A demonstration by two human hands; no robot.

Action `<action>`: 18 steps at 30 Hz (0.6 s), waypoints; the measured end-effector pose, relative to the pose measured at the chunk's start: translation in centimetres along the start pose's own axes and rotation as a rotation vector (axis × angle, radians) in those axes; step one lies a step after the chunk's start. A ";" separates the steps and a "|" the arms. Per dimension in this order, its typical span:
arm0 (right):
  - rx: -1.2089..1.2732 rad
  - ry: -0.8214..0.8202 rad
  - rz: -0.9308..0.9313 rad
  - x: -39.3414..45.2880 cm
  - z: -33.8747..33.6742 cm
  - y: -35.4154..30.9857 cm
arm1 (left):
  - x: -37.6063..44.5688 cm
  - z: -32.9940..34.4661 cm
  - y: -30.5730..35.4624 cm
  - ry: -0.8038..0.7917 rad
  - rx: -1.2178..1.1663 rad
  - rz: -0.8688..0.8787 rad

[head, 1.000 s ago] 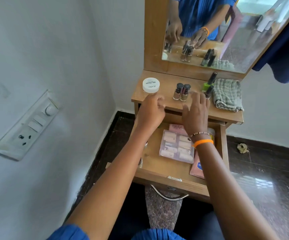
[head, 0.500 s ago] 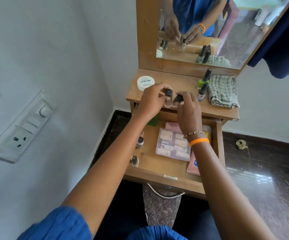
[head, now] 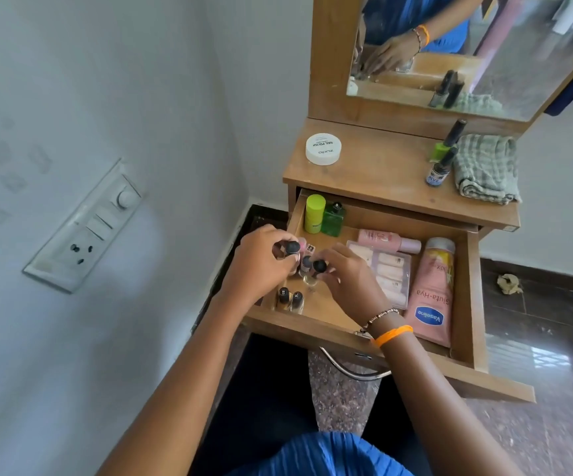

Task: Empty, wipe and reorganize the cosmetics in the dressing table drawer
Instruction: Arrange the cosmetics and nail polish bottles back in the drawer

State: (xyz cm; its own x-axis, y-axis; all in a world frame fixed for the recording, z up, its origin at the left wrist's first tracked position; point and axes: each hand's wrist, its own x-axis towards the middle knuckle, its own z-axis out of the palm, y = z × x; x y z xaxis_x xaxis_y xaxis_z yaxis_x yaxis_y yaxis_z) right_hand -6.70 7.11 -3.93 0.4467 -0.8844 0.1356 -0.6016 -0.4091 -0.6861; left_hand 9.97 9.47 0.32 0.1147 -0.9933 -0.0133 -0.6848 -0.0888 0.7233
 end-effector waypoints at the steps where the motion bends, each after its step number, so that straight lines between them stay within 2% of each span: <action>1: -0.018 -0.020 0.008 0.0 0.2 0.0 | 0.0 0.2 0.0 0.005 -0.005 0.009; 6: -0.096 -0.058 0.046 0.0 0.7 0.1 | 0.2 0.1 -0.1 0.010 -0.001 0.001; 9: -0.119 -0.053 0.080 0.0 0.9 0.2 | 0.0 0.3 -0.3 -0.065 -0.002 -0.027; 11: -0.129 -0.050 0.098 -0.1 1.1 0.4 | -0.1 0.8 -0.4 -0.097 0.071 -0.013; 15: -0.146 -0.065 0.105 0.2 1.5 0.1 | 0.2 2.0 -0.3 -0.064 0.292 0.031; 18: -0.160 -0.087 0.115 0.5 1.9 -0.2 | 0.3 2.7 -0.6 -0.059 0.345 0.032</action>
State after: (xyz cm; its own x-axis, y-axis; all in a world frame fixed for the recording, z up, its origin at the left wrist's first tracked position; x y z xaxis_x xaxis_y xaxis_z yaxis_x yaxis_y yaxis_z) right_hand -5.11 7.16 -5.06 0.4202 -0.9074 -0.0044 -0.7467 -0.3430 -0.5699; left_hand 8.48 9.05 -1.92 0.0545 -0.9977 -0.0412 -0.8914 -0.0672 0.4483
